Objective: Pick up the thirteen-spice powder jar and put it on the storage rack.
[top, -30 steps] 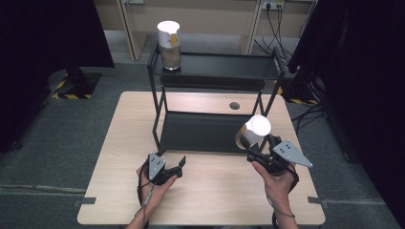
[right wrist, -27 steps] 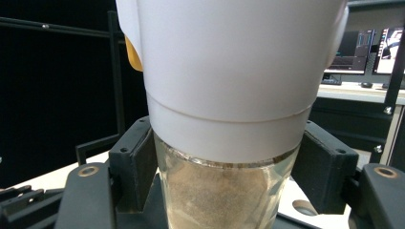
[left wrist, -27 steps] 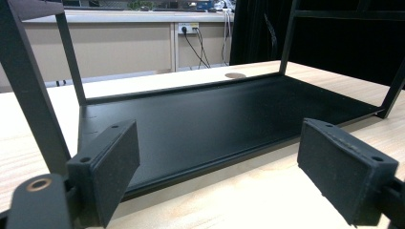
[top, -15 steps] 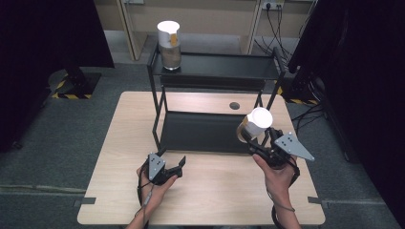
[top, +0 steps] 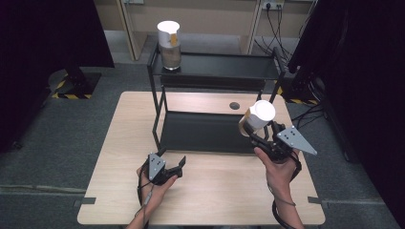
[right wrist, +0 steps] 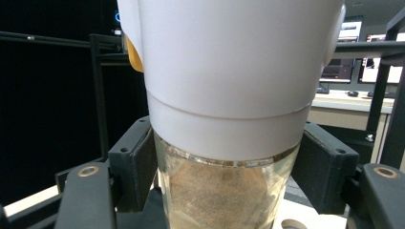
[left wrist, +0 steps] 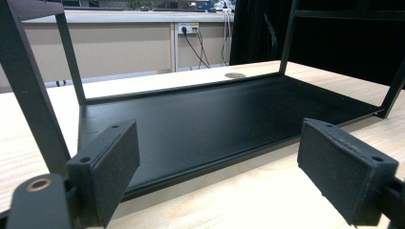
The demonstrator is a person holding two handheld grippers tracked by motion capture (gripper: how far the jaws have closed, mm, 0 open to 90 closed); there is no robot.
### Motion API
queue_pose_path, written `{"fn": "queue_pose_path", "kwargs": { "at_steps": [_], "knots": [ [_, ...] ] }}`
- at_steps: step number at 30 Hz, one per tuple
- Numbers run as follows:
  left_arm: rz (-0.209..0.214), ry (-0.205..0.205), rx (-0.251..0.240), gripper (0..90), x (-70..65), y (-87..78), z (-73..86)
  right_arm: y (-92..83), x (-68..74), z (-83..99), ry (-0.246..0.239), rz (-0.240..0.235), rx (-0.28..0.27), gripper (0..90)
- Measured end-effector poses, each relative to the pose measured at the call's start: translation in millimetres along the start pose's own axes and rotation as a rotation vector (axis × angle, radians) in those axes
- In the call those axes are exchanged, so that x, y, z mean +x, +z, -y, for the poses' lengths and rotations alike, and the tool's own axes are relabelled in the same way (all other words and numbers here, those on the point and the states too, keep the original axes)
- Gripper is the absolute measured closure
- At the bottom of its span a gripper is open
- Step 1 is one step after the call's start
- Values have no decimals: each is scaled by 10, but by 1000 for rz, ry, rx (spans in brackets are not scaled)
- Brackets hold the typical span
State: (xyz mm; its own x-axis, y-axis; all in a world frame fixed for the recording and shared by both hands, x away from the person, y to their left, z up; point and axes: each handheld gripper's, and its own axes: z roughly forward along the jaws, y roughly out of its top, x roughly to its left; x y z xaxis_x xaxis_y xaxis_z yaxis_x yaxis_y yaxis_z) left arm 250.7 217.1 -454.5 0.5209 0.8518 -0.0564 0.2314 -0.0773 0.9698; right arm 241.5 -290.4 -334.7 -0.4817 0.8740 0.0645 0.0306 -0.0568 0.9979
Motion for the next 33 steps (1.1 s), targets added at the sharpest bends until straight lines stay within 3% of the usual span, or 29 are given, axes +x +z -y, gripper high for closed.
{"fn": "queue_pose_path", "kwargs": {
  "at_steps": [33],
  "knots": [
    [0, -5, -2, 136, 1, 0, 3, 256, -86, -423, -12, 52, -36, 311]
  ]
}}
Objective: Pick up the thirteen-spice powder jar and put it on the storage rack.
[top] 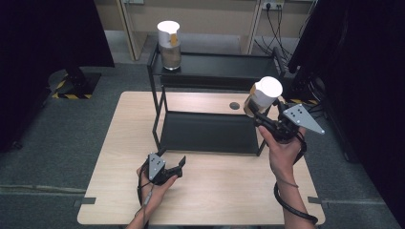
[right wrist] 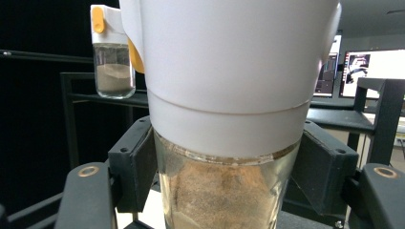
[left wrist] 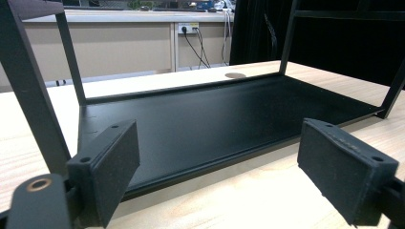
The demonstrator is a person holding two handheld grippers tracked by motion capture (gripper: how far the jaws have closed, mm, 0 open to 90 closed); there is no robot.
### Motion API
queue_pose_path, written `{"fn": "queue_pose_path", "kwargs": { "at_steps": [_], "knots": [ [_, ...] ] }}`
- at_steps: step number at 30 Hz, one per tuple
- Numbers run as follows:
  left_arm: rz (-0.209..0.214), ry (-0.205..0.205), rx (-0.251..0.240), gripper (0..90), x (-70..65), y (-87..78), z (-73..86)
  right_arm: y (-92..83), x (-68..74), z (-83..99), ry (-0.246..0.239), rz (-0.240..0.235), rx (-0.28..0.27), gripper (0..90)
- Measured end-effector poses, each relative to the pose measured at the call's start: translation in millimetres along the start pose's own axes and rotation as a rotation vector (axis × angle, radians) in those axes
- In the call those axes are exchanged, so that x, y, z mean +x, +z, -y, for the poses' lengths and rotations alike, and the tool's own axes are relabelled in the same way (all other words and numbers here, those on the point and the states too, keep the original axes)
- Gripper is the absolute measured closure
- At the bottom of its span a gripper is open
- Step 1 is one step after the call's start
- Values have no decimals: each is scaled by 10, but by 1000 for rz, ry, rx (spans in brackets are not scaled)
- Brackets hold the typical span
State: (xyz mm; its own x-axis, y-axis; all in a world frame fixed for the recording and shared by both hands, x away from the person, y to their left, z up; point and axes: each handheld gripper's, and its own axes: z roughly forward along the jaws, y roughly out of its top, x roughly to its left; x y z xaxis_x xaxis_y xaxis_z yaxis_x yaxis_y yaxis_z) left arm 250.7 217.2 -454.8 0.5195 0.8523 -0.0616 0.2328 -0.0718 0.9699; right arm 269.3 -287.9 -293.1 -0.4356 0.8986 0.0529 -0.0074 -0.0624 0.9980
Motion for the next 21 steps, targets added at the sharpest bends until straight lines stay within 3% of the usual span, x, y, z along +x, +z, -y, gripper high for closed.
{"fn": "queue_pose_path", "kwargs": {
  "at_steps": [21],
  "knots": [
    [2, 0, 2, 136, 4, 1, -4, 136, -51, -228, -2, 21, -15, 311]
  ]
}}
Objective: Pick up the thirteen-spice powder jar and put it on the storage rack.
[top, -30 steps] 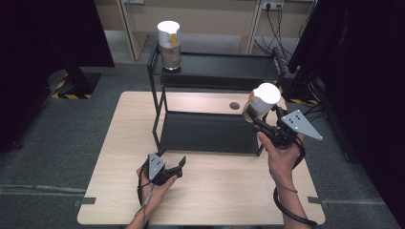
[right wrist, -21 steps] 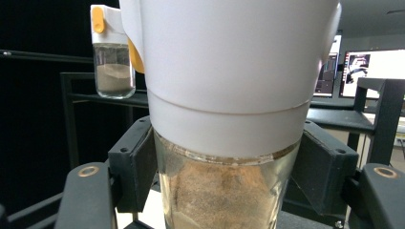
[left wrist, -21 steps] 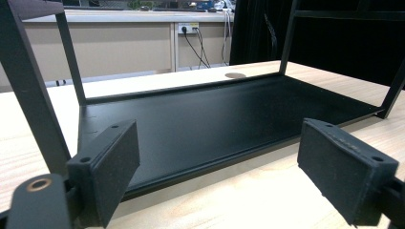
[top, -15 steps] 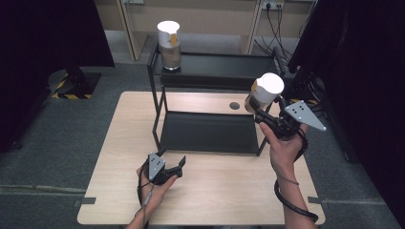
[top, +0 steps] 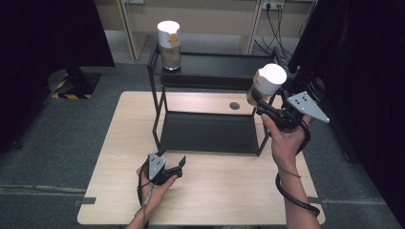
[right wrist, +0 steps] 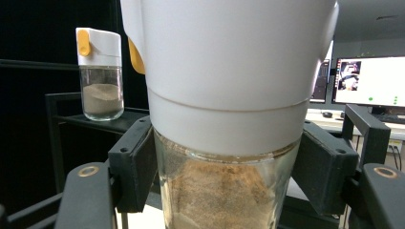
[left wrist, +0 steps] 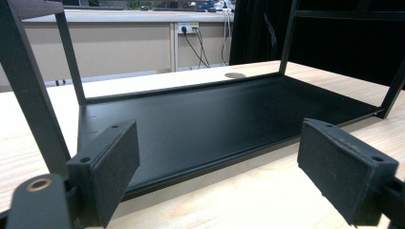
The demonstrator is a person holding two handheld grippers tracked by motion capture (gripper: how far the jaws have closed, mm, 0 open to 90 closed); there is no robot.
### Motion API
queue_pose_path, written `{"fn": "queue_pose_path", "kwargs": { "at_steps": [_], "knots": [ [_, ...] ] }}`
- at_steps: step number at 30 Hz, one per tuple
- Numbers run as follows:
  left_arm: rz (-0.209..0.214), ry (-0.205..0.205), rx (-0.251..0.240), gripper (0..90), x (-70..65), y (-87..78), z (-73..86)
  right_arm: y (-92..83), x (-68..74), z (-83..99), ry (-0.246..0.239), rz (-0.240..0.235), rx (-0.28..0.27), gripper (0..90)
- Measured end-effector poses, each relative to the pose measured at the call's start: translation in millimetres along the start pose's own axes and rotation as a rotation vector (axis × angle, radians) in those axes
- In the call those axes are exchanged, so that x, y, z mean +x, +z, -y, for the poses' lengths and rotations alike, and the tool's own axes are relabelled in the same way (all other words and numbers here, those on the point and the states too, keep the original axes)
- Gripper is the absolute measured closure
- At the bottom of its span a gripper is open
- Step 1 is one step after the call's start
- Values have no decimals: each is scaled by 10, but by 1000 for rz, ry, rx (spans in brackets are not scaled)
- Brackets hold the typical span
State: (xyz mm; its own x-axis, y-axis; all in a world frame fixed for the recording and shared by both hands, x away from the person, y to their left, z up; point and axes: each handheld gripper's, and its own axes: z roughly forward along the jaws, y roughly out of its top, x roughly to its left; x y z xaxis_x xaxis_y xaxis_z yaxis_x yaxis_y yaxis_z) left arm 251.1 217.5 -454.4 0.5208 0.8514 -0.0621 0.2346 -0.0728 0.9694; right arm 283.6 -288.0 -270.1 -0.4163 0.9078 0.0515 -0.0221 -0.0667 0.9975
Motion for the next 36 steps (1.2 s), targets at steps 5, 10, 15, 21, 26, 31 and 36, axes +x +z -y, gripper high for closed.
{"fn": "queue_pose_path", "kwargs": {
  "at_steps": [5, 10, 15, 21, 26, 31, 36],
  "knots": [
    [0, 0, 1, 135, -1, -1, -1, 51, 0, -49, 0, 6, -1, 311],
    [0, 0, 0, 136, -1, -1, 0, 95, 8, -107, -1, 9, -3, 311],
    [0, 1, 1, 136, -1, -1, -1, 144, 14, -170, 4, 13, -3, 311],
    [0, 0, 1, 136, 1, -1, -2, 200, 7, -221, 18, 23, -8, 311],
    [0, -1, 1, 135, 0, -1, -1, 246, -4, -281, 20, 34, -11, 311],
    [0, 2, 1, 135, 0, 0, -2, 314, -17, -350, 20, 47, -5, 311],
    [2, -2, 1, 136, 5, 0, -2, 406, -46, -406, 23, 63, 7, 311]
  ]
}}
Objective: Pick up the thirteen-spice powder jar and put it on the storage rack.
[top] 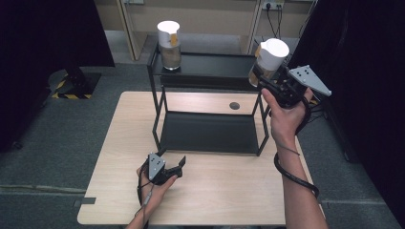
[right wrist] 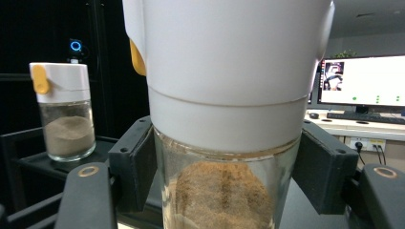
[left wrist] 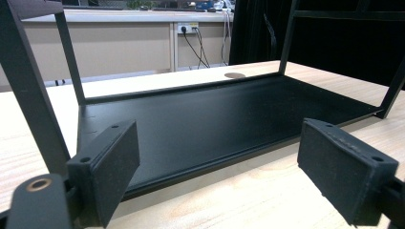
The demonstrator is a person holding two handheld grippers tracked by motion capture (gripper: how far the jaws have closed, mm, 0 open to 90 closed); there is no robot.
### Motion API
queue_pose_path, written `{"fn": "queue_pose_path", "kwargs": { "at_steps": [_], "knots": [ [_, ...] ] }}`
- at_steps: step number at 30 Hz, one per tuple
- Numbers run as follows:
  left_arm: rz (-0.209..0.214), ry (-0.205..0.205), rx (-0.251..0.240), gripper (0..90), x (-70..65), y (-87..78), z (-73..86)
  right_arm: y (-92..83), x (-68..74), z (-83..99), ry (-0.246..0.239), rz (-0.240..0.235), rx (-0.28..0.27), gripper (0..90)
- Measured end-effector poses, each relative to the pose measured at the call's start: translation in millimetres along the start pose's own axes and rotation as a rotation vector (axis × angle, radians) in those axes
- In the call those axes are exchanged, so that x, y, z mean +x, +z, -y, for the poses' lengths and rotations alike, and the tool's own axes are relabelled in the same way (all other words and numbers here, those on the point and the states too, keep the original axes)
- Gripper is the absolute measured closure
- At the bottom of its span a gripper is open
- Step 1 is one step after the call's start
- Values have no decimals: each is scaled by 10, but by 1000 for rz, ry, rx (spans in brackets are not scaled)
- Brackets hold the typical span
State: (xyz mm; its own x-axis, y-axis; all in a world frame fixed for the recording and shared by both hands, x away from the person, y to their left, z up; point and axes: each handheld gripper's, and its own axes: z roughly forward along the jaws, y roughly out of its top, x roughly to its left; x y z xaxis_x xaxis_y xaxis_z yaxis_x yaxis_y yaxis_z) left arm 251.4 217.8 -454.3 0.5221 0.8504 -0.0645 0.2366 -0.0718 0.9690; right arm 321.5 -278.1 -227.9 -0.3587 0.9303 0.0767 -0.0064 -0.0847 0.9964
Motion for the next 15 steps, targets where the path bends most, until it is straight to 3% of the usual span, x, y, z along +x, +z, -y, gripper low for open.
{"fn": "queue_pose_path", "kwargs": {
  "at_steps": [15],
  "knots": [
    [1, 0, 1, 136, 6, -1, -2, 310, -70, -194, 2, 48, 58, 311]
  ]
}}
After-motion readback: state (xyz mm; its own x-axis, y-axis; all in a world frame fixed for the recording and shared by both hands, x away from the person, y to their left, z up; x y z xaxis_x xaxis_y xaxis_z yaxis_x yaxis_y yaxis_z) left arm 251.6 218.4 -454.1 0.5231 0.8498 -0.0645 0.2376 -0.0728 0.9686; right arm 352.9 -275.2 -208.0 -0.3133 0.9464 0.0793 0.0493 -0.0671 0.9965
